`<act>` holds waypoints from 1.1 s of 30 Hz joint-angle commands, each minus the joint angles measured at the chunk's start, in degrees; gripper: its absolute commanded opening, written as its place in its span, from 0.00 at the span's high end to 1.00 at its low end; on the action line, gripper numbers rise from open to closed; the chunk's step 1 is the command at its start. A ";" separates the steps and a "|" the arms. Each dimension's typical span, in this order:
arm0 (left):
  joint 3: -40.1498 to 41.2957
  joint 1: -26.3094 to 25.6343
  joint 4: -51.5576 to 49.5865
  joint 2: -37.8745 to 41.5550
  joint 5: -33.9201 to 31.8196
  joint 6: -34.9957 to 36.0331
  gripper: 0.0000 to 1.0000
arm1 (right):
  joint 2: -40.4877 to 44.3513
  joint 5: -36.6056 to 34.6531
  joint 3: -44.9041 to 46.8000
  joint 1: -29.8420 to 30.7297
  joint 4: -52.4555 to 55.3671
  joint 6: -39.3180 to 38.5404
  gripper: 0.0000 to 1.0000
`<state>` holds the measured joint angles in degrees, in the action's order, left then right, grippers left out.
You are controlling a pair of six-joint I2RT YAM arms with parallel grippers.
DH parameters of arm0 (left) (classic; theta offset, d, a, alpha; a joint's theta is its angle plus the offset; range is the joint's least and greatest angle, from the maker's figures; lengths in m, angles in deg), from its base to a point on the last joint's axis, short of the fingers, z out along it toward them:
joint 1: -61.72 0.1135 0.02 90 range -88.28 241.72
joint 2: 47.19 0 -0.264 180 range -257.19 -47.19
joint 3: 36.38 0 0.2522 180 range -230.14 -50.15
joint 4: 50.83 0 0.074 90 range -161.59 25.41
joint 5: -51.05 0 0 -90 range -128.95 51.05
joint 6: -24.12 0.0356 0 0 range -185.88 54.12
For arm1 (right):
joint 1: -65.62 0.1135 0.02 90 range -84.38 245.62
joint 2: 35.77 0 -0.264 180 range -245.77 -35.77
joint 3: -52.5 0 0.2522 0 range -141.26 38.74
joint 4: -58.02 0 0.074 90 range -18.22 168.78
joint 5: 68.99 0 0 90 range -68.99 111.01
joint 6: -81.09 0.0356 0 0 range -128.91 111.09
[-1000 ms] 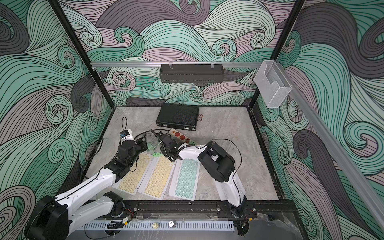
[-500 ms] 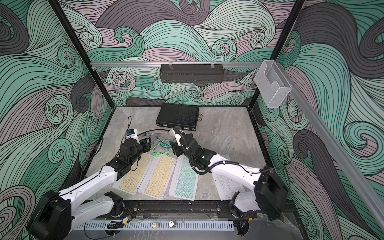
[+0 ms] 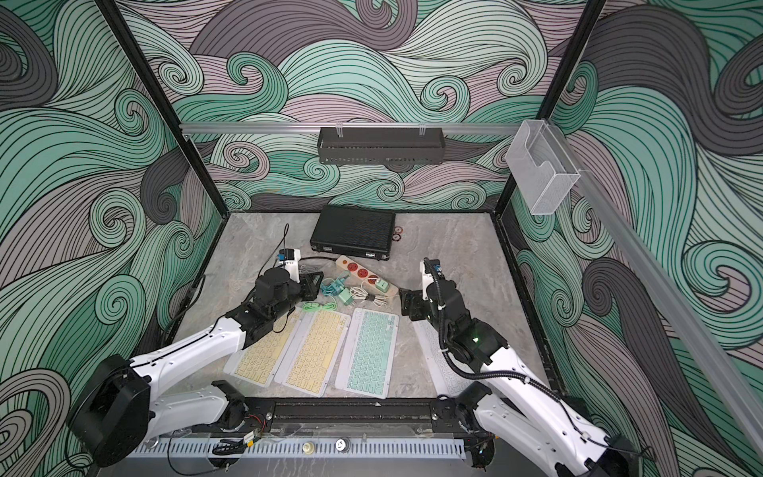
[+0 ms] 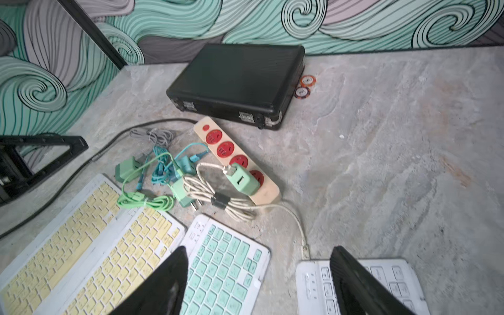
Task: Unplug the wireless keyboard
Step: Pick up the keyboard from the center of the board.
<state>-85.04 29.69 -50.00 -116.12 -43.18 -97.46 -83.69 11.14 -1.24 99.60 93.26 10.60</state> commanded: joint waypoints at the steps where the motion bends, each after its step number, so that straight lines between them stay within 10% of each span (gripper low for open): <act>1: -2.84 -0.40 -1.13 -1.81 1.80 1.91 0.67 | -5.08 3.96 -2.03 -3.75 9.51 -1.13 0.17; 11: -6.37 -0.58 -3.86 -6.75 3.36 2.48 0.66 | -24.53 11.59 -6.40 -9.28 8.75 -3.33 0.32; 33: -11.57 -0.58 -5.63 -16.68 10.24 1.40 0.66 | -47.89 3.83 -16.83 -9.25 6.35 -5.80 0.41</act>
<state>-94.39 29.38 -54.70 -132.62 -34.09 -96.10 -130.25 18.03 -16.13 90.46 99.62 5.25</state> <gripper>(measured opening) 0.341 0.589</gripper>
